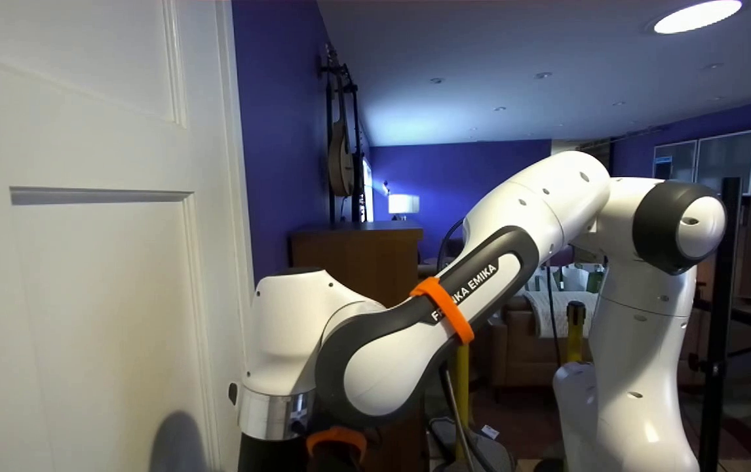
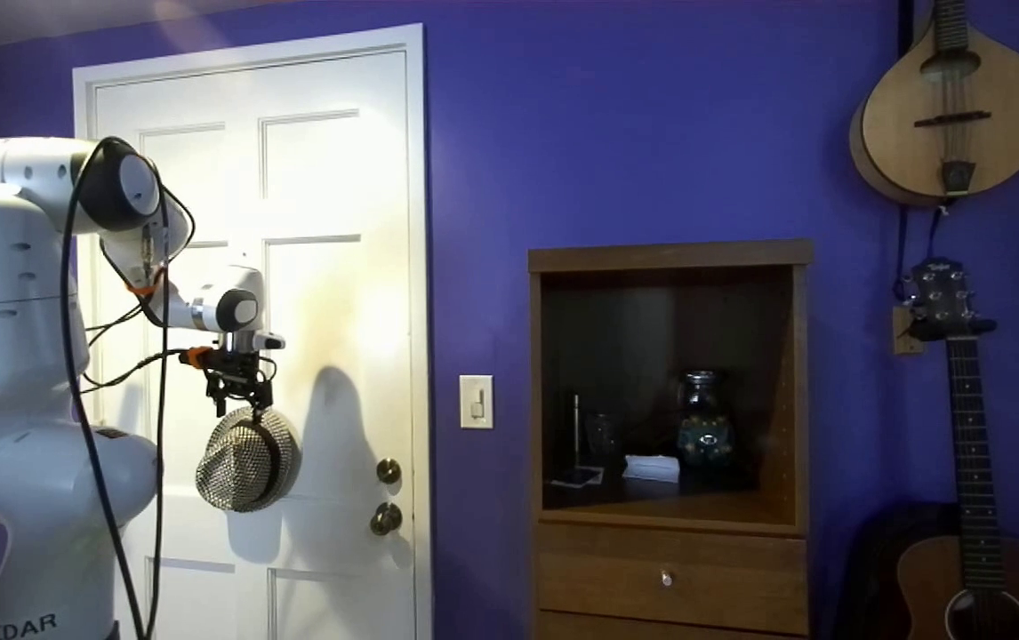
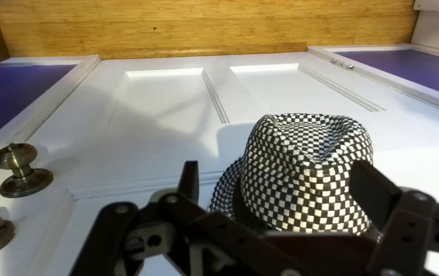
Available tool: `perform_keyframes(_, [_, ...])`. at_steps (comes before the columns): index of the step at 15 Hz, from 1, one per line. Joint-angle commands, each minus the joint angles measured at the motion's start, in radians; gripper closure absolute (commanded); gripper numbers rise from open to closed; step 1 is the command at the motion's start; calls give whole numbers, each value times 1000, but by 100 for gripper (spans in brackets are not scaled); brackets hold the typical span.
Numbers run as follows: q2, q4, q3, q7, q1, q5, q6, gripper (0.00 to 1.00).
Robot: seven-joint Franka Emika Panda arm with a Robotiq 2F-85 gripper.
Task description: Pick up the hat from the door and put it on top of the brown chest of drawers
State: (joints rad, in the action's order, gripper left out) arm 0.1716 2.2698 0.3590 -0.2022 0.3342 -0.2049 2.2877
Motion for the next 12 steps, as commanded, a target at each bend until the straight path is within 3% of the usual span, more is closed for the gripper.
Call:
perform_keyframes(1, [-89,-59,10,0,10,-4,32,0])
perform_keyframes(12, [-305,-194,25,-33,56,101,110,0])
